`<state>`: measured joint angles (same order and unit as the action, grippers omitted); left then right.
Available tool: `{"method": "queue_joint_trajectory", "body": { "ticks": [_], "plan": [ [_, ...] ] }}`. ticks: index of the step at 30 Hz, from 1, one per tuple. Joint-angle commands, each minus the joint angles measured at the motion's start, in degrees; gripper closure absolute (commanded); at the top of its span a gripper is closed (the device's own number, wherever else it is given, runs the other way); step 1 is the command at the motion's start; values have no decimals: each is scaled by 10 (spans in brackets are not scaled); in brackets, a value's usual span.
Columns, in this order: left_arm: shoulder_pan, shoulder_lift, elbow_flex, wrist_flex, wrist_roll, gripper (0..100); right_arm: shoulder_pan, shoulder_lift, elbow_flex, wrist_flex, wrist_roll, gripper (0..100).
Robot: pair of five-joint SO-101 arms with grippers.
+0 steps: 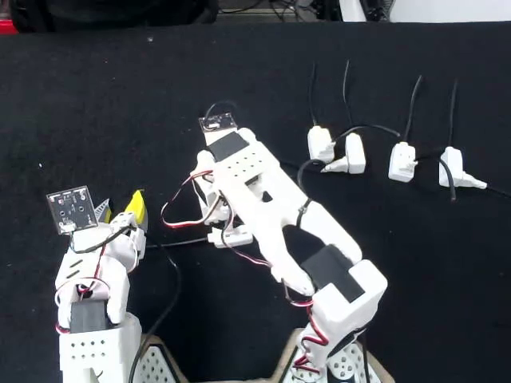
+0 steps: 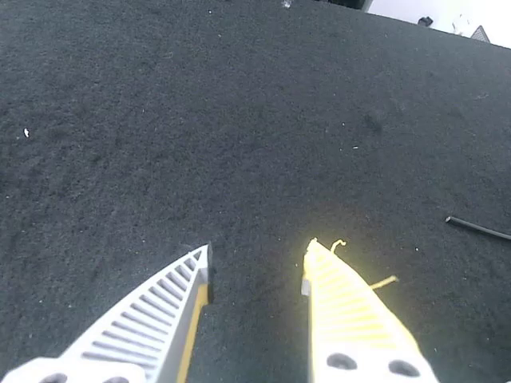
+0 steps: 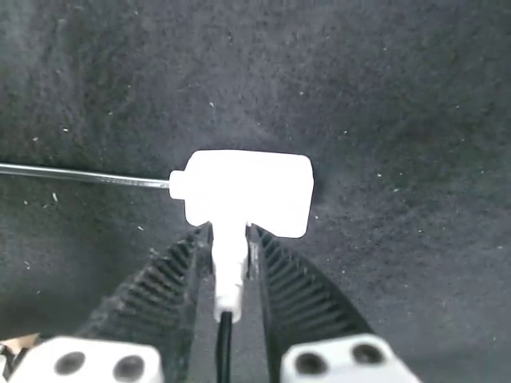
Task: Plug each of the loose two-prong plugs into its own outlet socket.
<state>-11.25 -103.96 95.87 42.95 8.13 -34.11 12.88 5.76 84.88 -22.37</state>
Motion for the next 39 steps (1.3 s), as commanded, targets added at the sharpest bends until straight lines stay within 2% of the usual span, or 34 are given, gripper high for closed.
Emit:
{"method": "queue_joint_trajectory", "body": {
  "ticks": [1, 39],
  "plan": [
    [-5, -4, -13, -12, 0, 805, 11, -44, 0, 5, 0, 988],
    [-5, -4, -13, -12, 0, 805, 11, 52, -11, -37, 0, 988]
  ]
}}
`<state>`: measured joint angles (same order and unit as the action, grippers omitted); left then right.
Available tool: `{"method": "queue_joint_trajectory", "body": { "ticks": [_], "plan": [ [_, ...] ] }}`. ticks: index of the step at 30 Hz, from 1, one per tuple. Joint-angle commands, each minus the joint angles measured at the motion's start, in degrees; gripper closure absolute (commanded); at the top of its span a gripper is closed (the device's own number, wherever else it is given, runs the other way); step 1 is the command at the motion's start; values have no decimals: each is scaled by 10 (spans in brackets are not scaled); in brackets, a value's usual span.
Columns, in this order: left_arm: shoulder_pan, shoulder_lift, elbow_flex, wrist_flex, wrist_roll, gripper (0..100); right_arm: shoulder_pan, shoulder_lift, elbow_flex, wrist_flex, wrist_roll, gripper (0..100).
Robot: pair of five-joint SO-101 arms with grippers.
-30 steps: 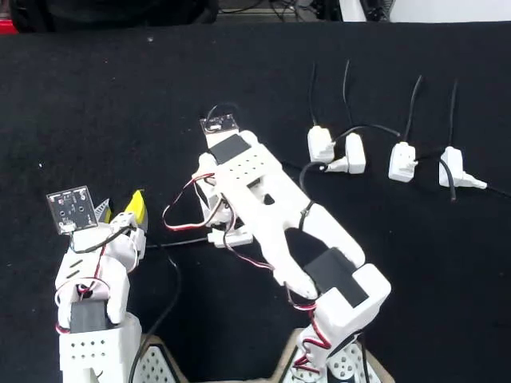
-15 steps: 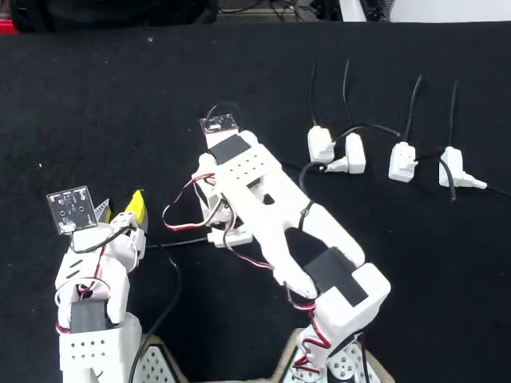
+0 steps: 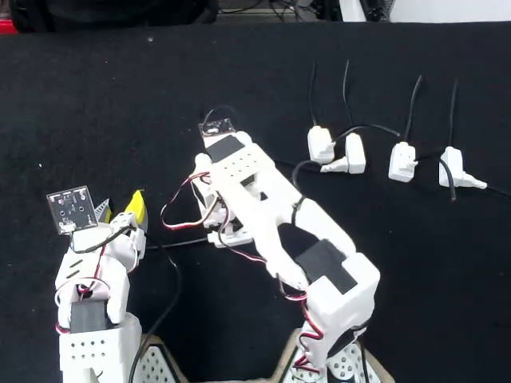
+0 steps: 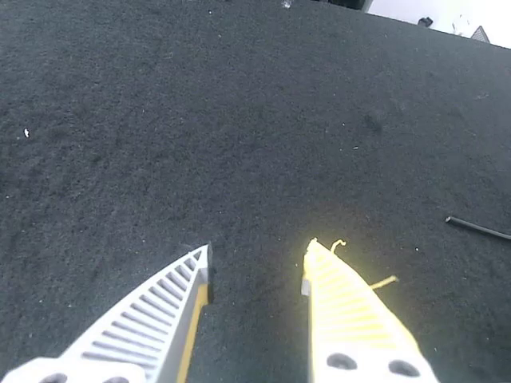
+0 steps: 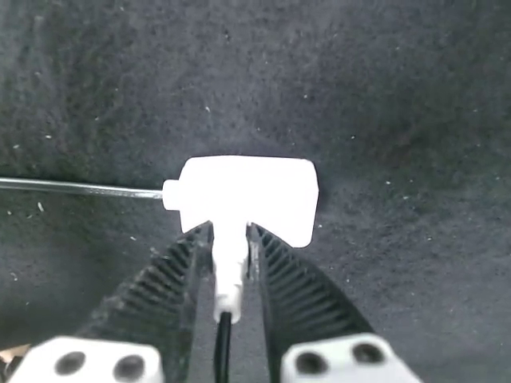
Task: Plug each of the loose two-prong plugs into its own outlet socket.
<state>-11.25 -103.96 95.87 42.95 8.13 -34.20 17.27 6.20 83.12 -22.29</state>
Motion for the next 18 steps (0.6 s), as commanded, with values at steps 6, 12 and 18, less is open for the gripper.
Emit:
{"method": "queue_joint_trajectory", "body": {
  "ticks": [6, 12, 18],
  "plan": [
    [-5, -4, -13, -12, 0, 805, 11, 54, -12, -38, 0, 988],
    [-5, -4, -13, -12, 0, 805, 11, 34, -16, -34, 34, 988],
    [-6, -4, -13, -11, 0, 805, 11, -59, -11, -29, 78, 943]
  ]
}}
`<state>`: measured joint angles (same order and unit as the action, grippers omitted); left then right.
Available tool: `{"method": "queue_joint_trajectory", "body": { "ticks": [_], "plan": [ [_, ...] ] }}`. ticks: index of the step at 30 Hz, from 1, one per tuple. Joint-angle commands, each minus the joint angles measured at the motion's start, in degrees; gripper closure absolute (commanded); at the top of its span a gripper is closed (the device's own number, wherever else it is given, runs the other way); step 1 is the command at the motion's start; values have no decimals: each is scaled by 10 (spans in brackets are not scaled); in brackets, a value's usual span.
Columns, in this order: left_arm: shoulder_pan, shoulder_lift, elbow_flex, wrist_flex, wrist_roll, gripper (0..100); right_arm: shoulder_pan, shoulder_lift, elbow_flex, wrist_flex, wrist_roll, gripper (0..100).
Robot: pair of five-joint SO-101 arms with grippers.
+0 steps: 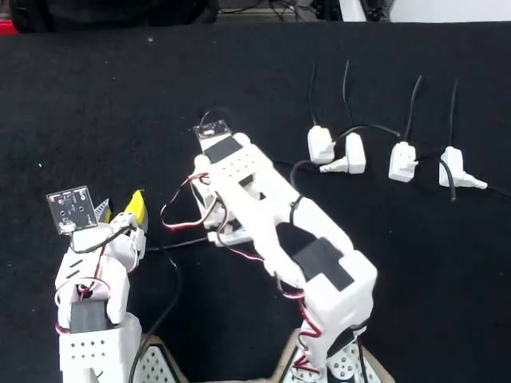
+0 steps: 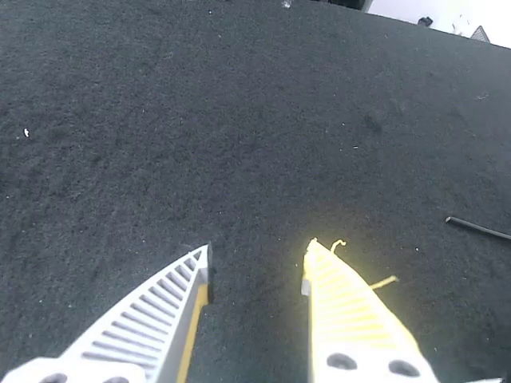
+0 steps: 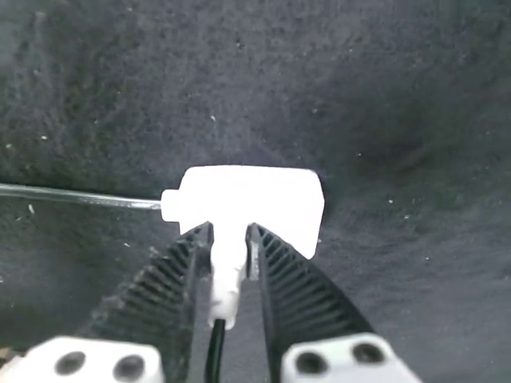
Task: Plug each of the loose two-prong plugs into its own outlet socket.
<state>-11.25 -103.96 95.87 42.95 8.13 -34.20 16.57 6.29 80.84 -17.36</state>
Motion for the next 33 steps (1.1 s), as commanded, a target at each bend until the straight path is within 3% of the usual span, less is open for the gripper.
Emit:
{"method": "queue_joint_trajectory", "body": {
  "ticks": [1, 5, 7, 14, 20, 26, 29, 33],
  "plan": [
    [-6, -4, -13, -11, 0, 805, 11, -59, -15, 4, 39, 905],
    [-6, -4, -13, -11, 0, 805, 11, -90, -28, 23, 67, 737],
    [-6, -4, -13, -11, 0, 805, 11, -107, -40, 22, 99, 699],
    [-6, -4, -10, -11, -1, 805, 12, -205, -141, 105, 276, 727],
    [-6, -4, -8, -11, -2, 805, 23, -337, -190, 183, 506, 728],
    [-6, -4, -8, -11, -2, 805, 117, -406, -137, 180, 618, 730],
    [-32, -4, -14, -11, 0, 805, 167, -412, -56, 178, 716, 727],
    [-76, -4, -28, -8, 1, 805, 165, -393, 117, 69, 789, 727]
  ]
}}
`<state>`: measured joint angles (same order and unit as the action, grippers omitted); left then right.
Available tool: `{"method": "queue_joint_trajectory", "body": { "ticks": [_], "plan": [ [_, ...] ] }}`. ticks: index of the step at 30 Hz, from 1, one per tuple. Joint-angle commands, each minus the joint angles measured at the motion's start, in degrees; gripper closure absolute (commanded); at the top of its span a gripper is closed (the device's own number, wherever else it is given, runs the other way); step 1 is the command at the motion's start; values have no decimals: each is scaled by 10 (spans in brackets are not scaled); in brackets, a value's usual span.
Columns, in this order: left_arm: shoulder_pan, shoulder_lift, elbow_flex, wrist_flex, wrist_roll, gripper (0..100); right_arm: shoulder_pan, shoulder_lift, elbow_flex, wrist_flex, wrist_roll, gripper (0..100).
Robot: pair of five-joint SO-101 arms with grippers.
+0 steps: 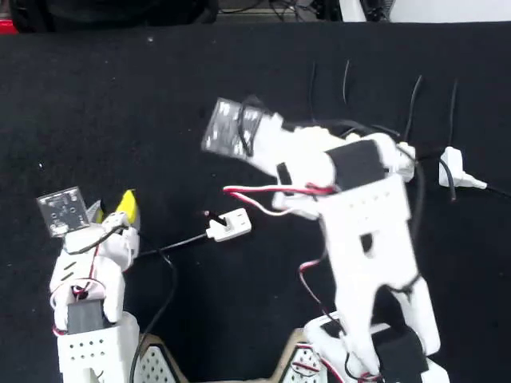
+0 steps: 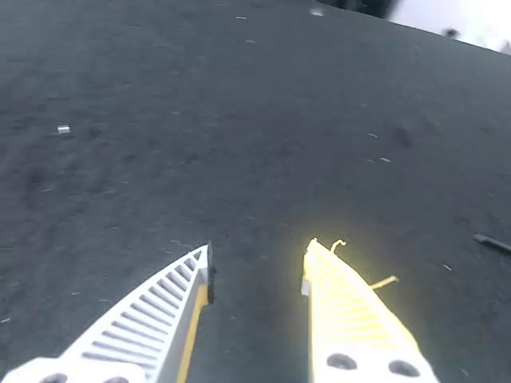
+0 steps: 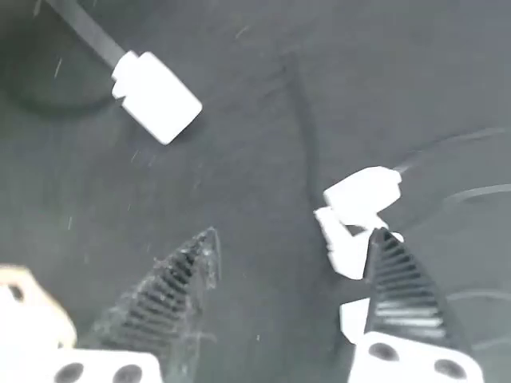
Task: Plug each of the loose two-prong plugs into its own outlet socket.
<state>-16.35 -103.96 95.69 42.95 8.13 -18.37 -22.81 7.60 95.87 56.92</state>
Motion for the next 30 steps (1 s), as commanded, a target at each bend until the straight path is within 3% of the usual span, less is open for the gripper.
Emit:
{"method": "queue_joint_trajectory", "body": {
  "ticks": [1, 4, 10, 15, 27, 30],
  "plan": [
    [-30, -4, -26, -8, 1, 805, 1, 10, 135, -123, 52, 726],
    [-45, -4, -27, -8, 1, 805, -21, 50, 196, -205, 66, 723],
    [-100, -4, -44, -9, 2, 805, -76, 116, 239, -268, 174, 656],
    [-167, -4, -44, -10, 85, 805, -113, 153, 238, -284, 218, 652],
    [-175, -4, -43, -12, 110, 805, -166, 233, 221, -309, 216, 655],
    [-174, -4, -43, -12, 110, 805, -172, 259, 206, -319, 177, 661]
  ]
}}
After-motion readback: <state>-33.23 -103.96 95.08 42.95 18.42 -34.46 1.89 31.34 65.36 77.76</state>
